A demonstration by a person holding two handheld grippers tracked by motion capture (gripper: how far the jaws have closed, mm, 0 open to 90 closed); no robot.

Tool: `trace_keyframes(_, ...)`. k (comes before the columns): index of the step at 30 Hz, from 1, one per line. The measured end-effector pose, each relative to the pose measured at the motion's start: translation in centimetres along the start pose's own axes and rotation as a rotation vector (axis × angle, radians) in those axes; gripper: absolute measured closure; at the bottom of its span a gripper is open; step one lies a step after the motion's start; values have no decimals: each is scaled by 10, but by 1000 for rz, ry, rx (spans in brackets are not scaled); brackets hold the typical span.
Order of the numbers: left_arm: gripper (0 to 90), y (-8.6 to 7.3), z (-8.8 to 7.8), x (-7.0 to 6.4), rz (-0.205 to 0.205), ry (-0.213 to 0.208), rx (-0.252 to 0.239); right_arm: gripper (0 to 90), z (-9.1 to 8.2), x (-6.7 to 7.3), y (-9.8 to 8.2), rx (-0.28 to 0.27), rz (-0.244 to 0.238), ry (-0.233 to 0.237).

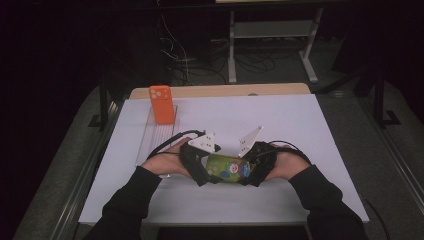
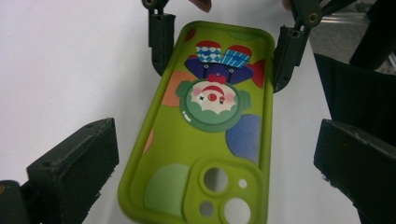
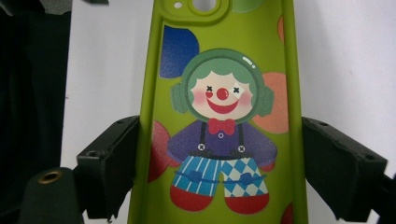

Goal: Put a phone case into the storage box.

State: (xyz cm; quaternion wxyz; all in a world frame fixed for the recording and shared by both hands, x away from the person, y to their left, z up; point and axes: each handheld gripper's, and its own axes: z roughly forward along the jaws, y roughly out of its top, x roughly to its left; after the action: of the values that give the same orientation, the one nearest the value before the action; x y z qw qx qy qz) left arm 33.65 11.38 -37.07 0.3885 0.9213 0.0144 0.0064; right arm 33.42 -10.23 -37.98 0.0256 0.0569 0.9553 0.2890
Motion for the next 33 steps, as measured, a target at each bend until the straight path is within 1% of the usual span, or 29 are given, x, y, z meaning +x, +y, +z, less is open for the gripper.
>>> trace_keyframes(3,0,0,3,-2,-3,-14,12,150,0,3,3,2,-13,5)
trace_keyframes(5,0,0,6,-2,14,-21,22,150,0,4,4,1,-23,6)
trace_keyframes(8,0,-1,10,-4,15,-31,42,150,-1,6,6,-6,-33,11)
trace_keyframes(9,0,-1,12,-4,12,-29,44,150,-2,8,7,8,-16,12)
trace_keyframes(10,0,-1,13,-4,16,-31,57,150,-2,8,7,5,-23,13)
trace_keyframes(11,0,-1,13,-4,16,-31,62,150,-2,7,8,-7,-44,11)
trace_keyframes(15,0,-2,16,-3,22,-34,78,150,-2,8,9,-8,-48,13)
trace_keyframes(16,0,-3,16,-3,27,-32,88,150,-2,8,9,-9,-49,14)
trace_keyframes(17,0,-3,16,-2,30,-35,96,150,-3,10,9,7,-24,20)
trace_keyframes(20,38,-4,17,-2,35,-33,109,150,-3,10,9,9,-22,22)
trace_keyframes(24,64,-5,19,-2,30,-31,107,150,-4,12,10,7,-19,24)
trace_keyframes(25,70,-4,19,-2,34,-35,108,150,-4,10,10,-6,-44,19)
trace_keyframes(26,80,-4,19,-3,40,-36,109,150,-4,10,10,-8,-54,18)
trace_keyframes(29,117,-4,19,-4,46,-39,105,150,-3,10,10,-7,-54,17)
trace_keyframes(33,131,-4,19,-4,60,-41,113,150,-4,10,10,-5,-55,20)
